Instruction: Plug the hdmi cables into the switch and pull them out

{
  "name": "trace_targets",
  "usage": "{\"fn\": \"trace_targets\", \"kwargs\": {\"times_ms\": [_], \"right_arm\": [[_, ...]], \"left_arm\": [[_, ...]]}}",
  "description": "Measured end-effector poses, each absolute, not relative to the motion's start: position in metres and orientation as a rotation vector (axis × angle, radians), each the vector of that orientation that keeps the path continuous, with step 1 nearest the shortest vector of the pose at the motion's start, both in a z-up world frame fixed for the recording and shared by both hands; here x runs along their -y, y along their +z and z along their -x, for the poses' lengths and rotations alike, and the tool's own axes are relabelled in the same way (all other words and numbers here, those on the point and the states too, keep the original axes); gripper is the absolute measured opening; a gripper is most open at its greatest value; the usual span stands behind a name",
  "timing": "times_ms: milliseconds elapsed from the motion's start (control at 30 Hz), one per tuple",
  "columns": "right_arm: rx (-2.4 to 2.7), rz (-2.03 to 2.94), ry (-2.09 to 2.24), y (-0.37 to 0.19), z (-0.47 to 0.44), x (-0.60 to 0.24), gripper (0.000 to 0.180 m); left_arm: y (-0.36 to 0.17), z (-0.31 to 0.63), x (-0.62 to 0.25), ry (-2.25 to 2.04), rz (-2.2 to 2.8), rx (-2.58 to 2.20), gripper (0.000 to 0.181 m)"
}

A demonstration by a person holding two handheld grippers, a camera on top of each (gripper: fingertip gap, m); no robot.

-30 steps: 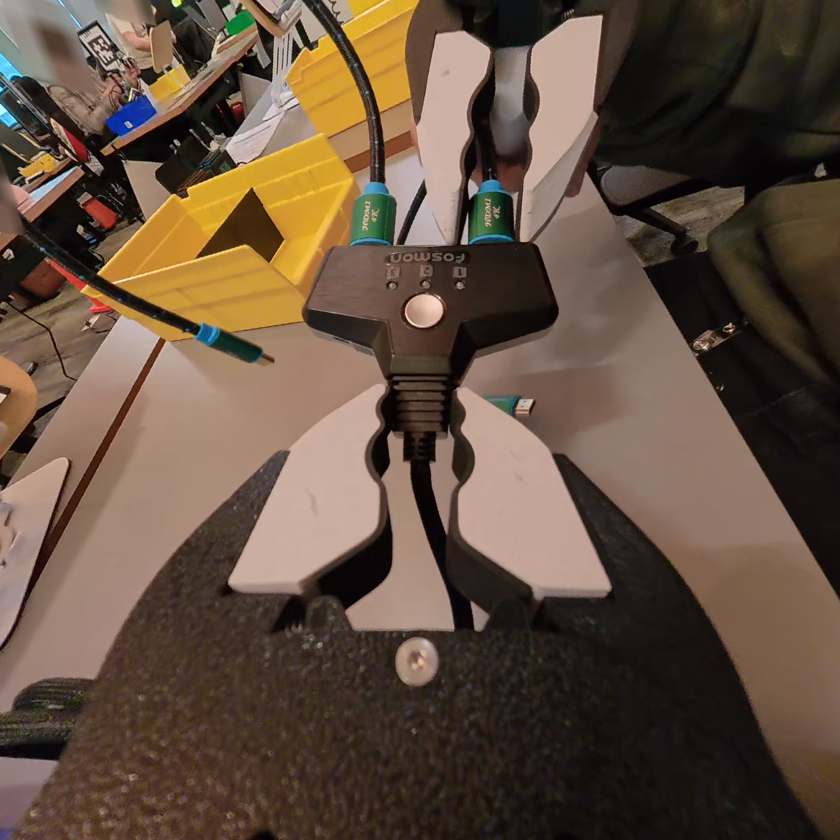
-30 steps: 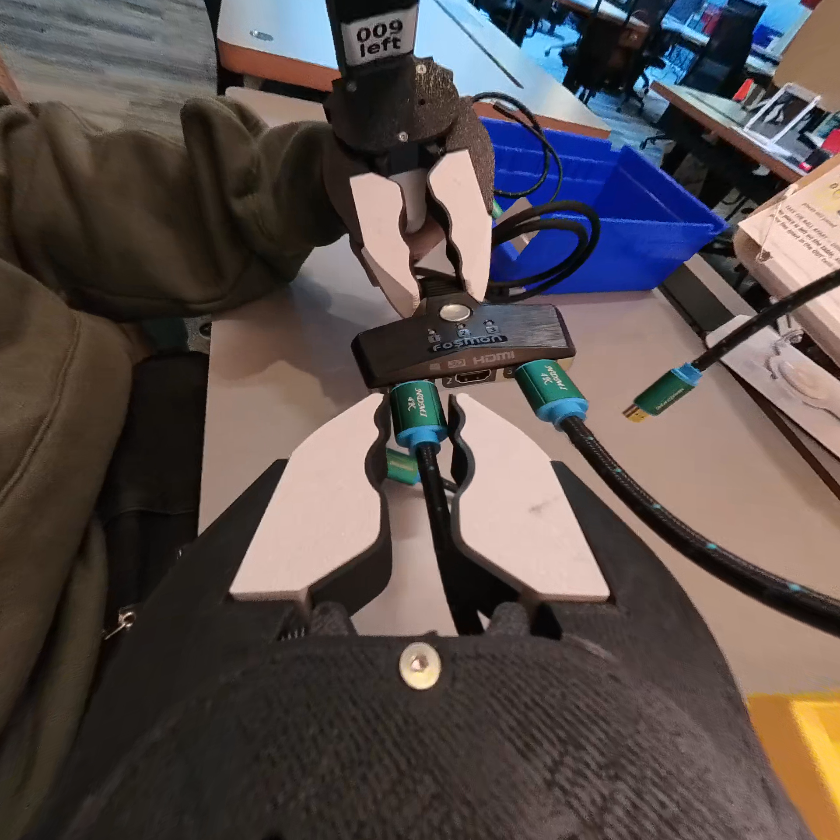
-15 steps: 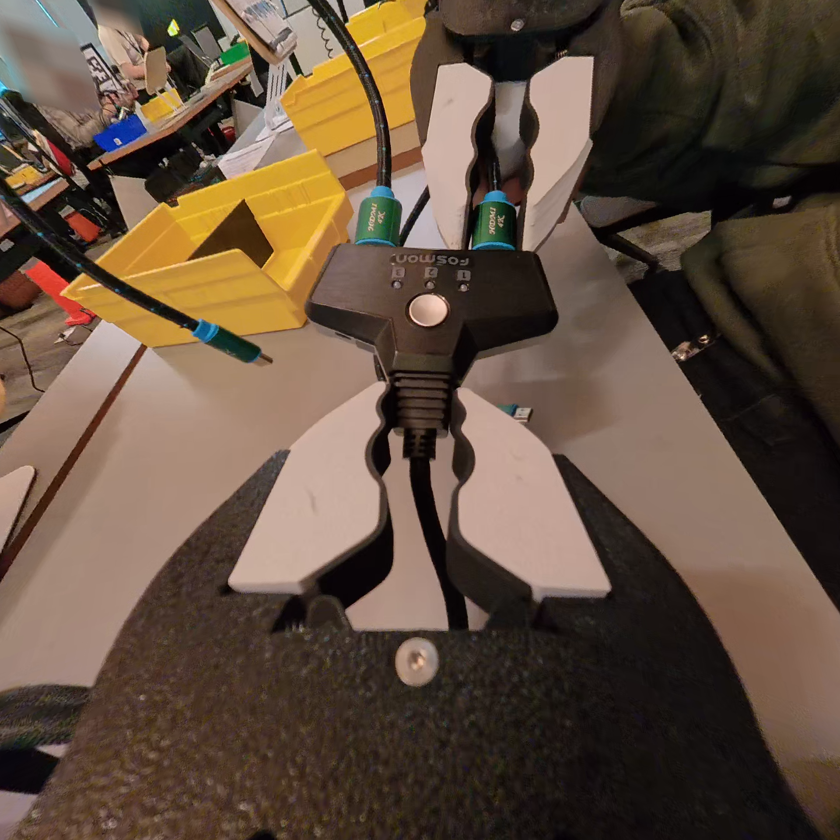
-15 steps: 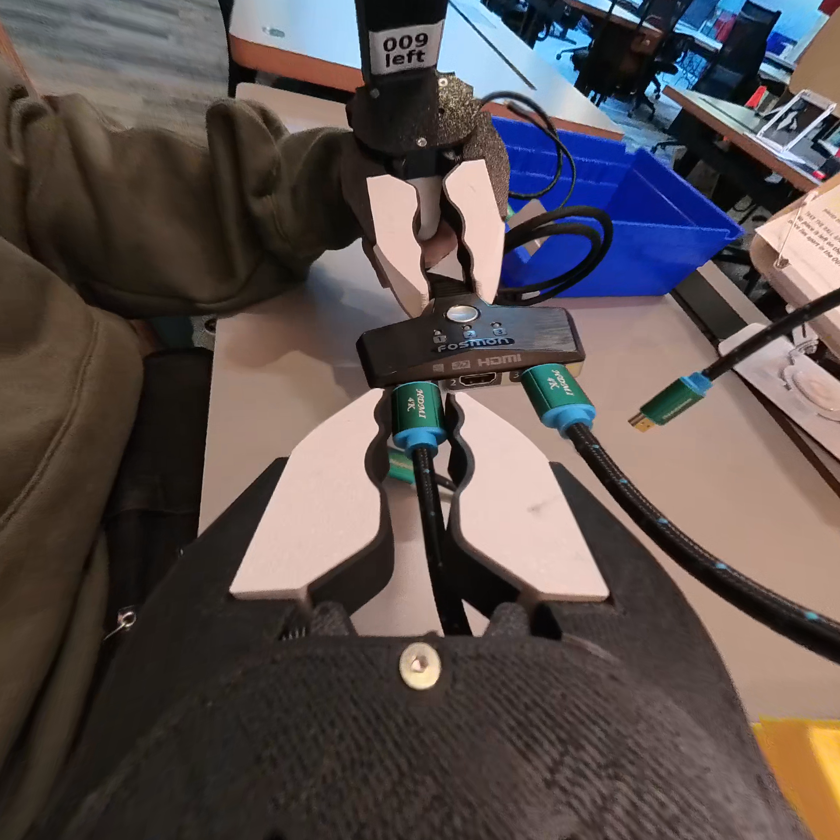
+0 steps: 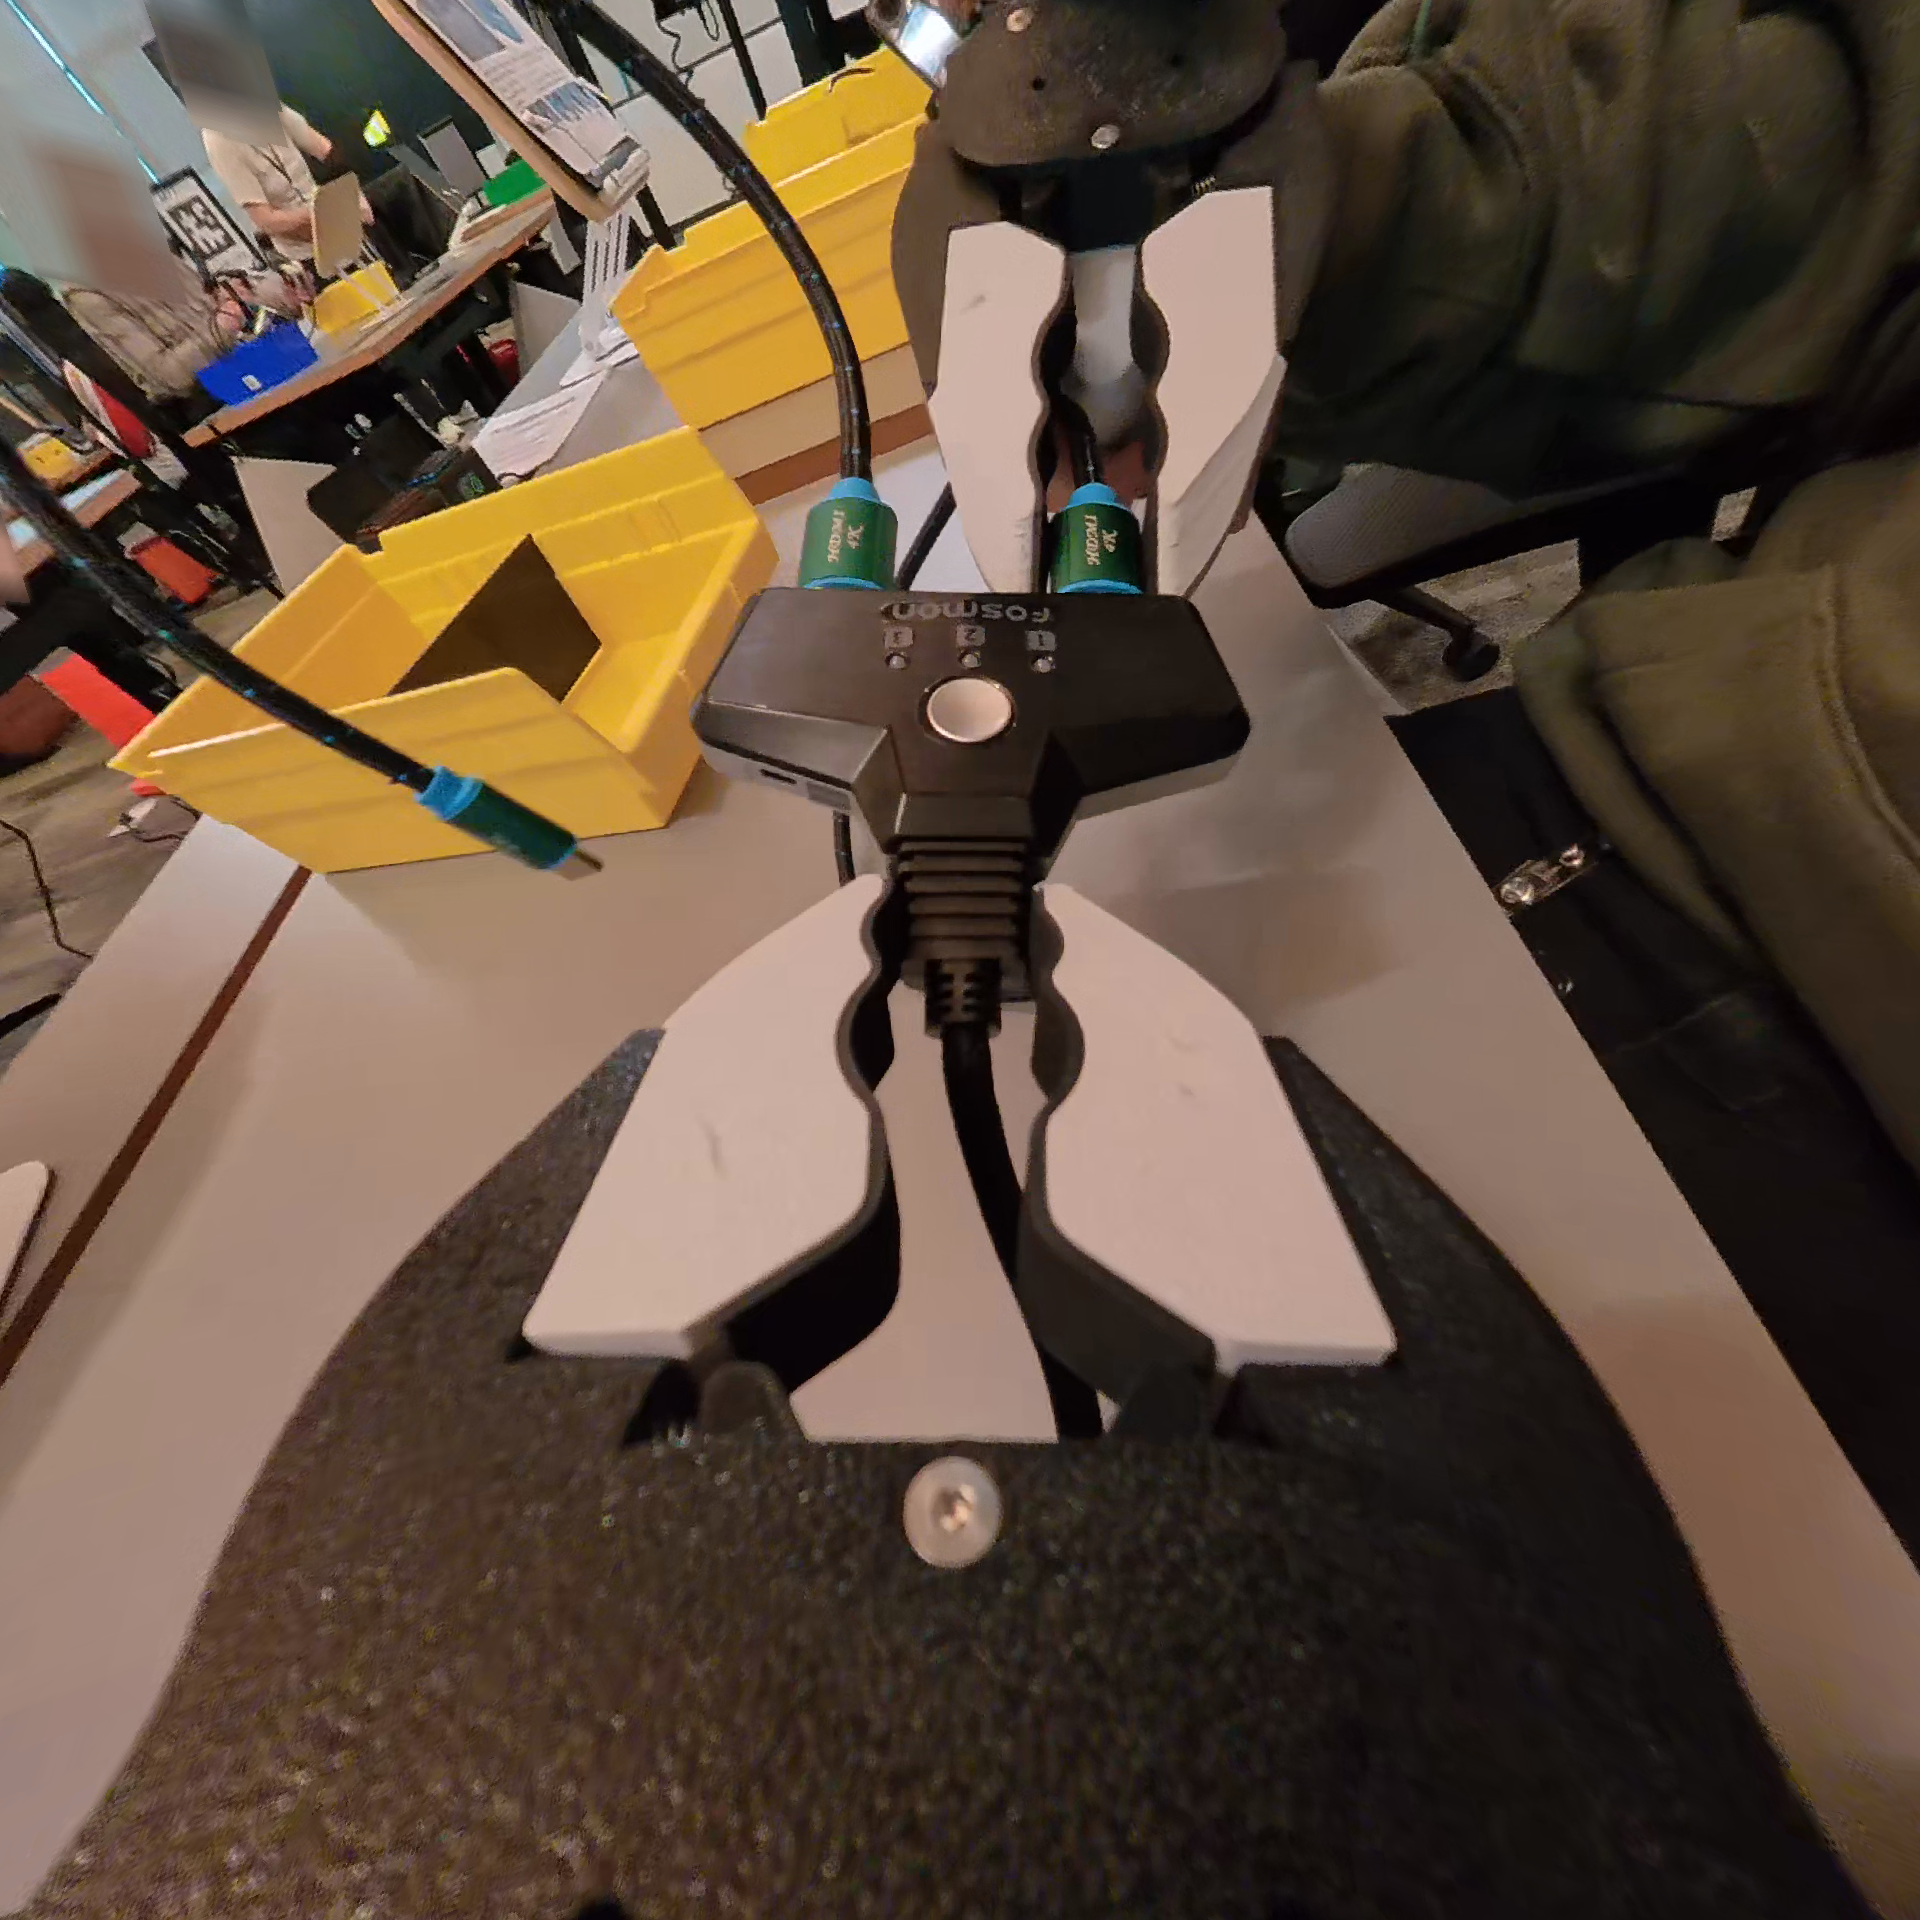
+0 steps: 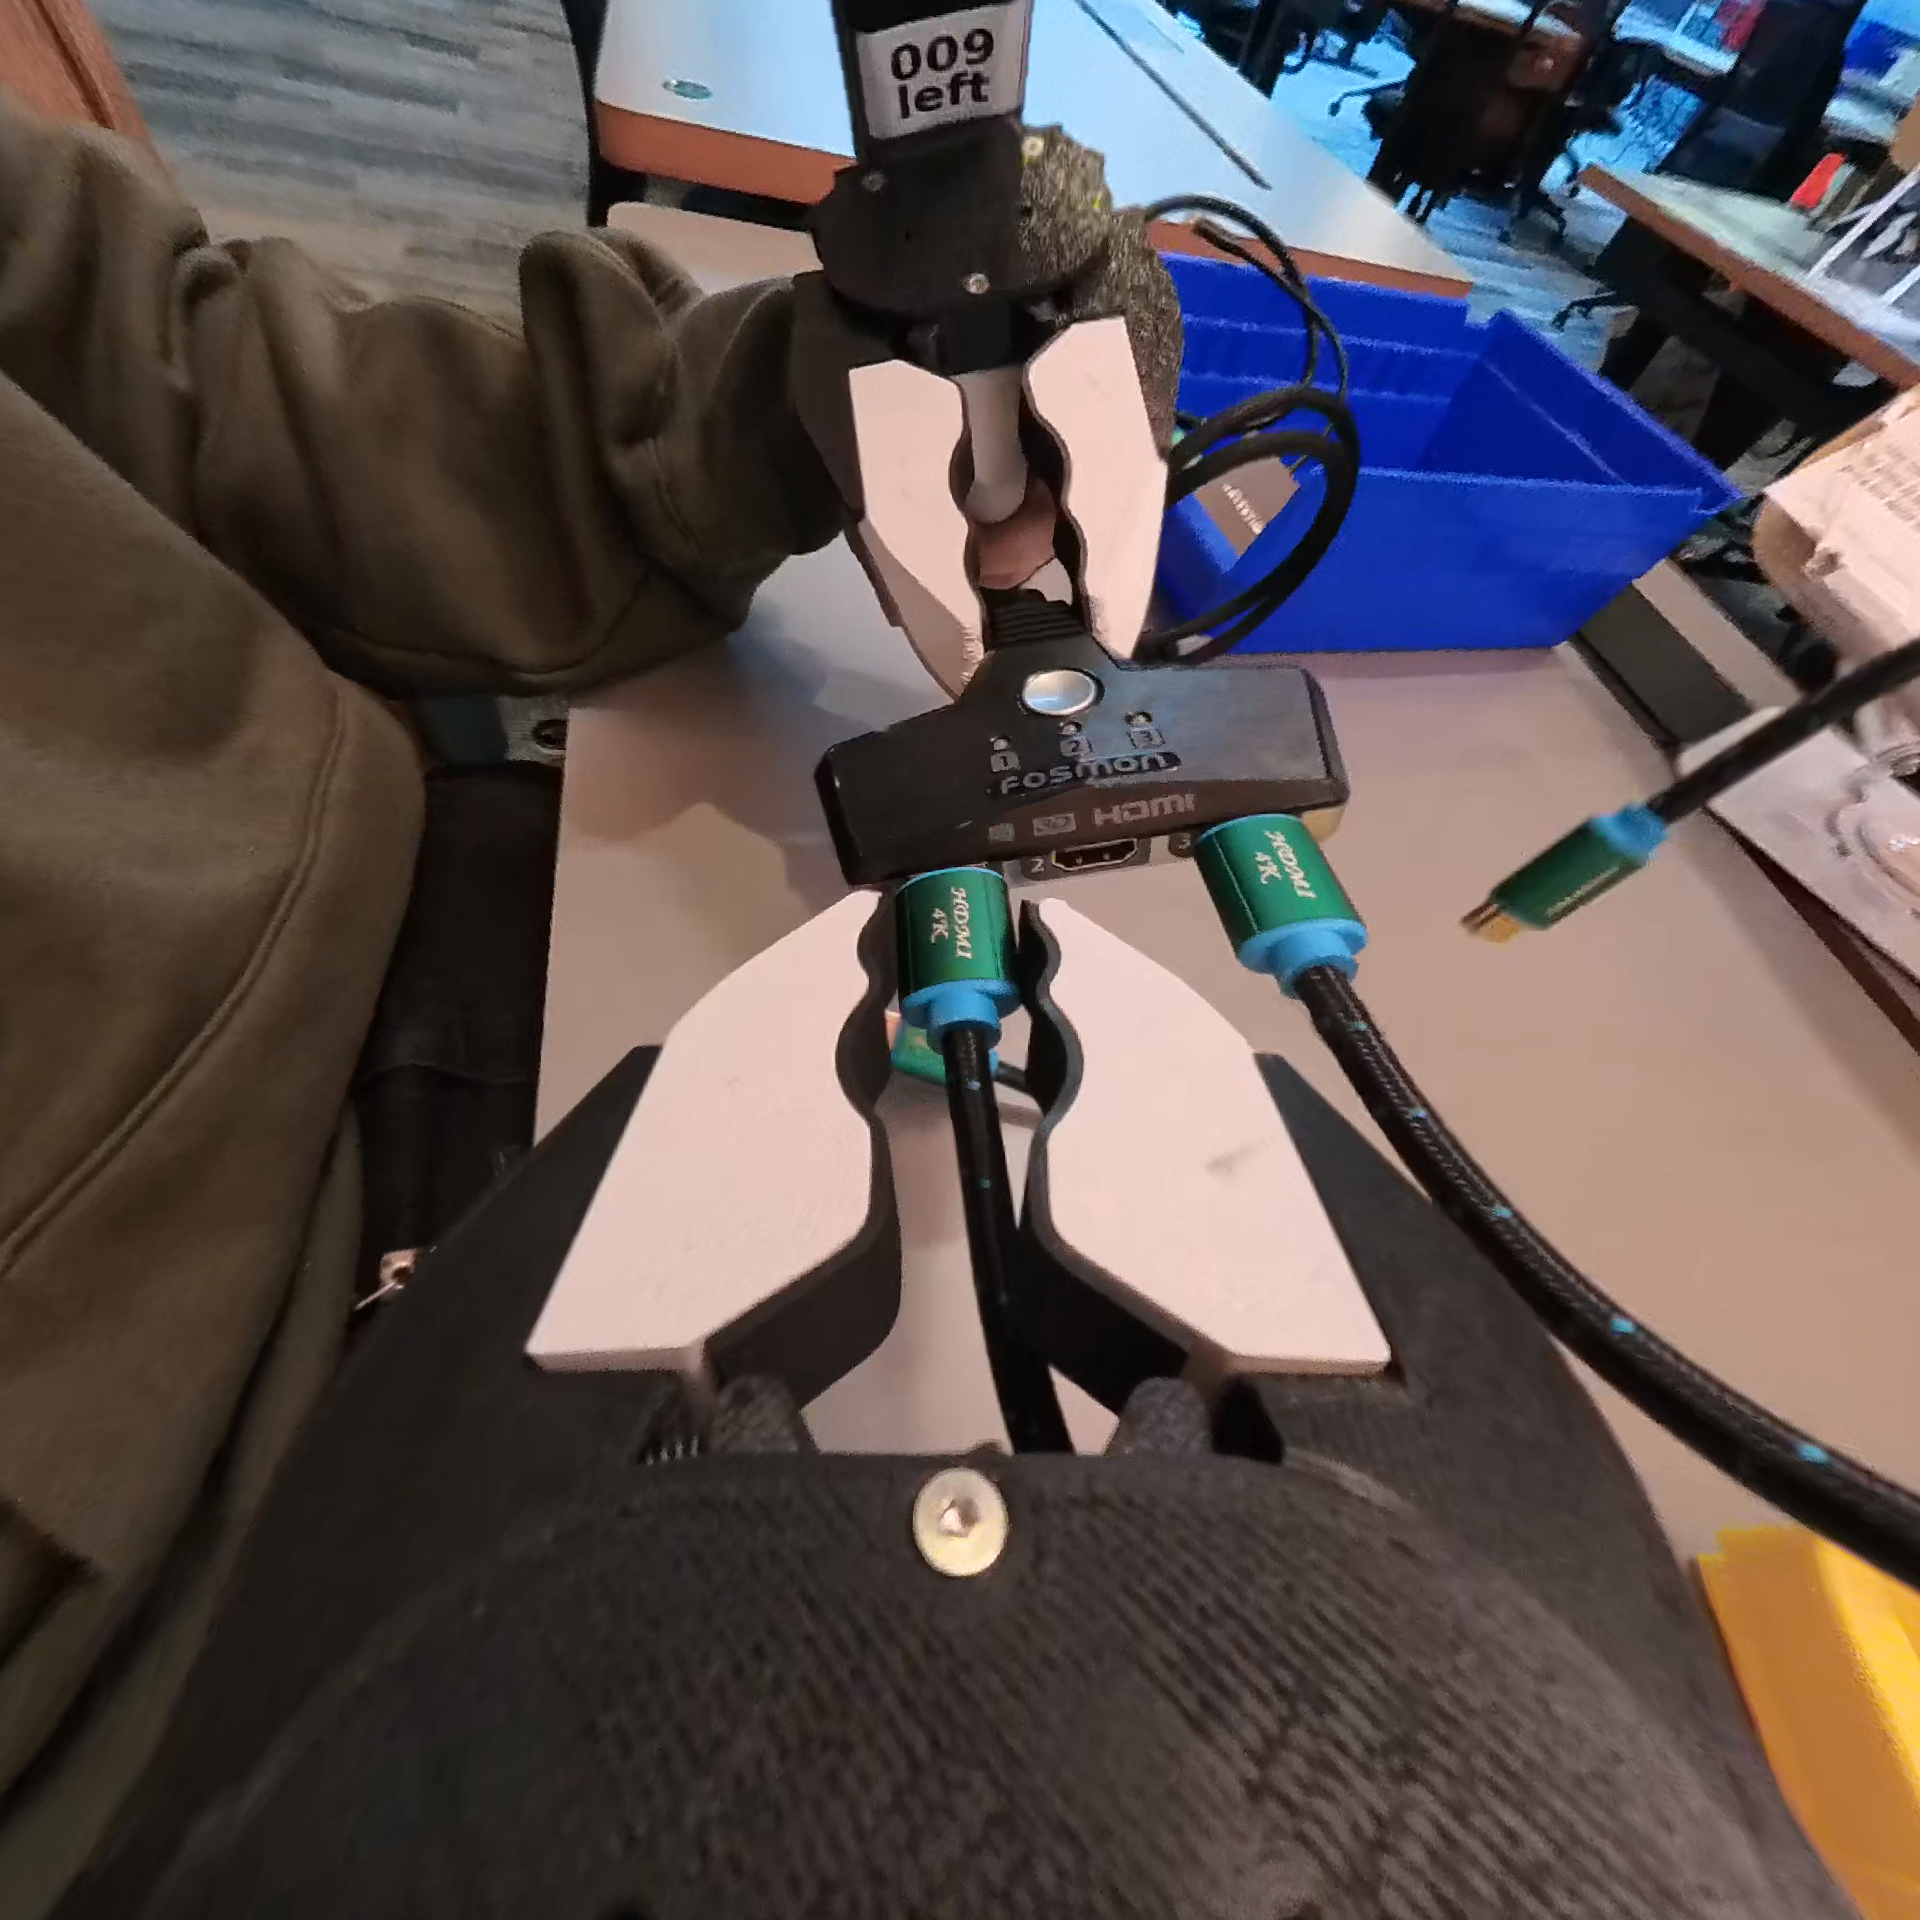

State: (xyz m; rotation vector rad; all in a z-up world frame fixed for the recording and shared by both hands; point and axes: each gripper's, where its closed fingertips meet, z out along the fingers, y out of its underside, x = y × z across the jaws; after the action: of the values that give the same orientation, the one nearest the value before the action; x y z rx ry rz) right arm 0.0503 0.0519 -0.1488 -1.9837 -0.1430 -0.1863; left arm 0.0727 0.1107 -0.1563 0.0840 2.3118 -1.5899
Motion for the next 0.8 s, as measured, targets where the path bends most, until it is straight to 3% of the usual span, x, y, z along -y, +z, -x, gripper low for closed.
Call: {"fn": "trace_targets", "kwargs": {"times_ms": [33,633,800], "right_arm": [[0.138,1.971,-0.199,-0.148,-0.05,-0.051,0.022],[-0.05,1.635,-0.198,-0.109,-0.051,-0.015,0.027],[-0.097,1.597,-0.186,-0.108,-0.051,-0.01,0.038]], "left_arm": [[-0.156,-0.073,-0.11,-1.598,-0.072,-2.324,0.022],[-0.126,-0.071,-0.071,-2.012,0.112,-2.194,0.023],[-0.131,-0.07,-0.067,-2.035,0.109,-2.198,0.022]]}}
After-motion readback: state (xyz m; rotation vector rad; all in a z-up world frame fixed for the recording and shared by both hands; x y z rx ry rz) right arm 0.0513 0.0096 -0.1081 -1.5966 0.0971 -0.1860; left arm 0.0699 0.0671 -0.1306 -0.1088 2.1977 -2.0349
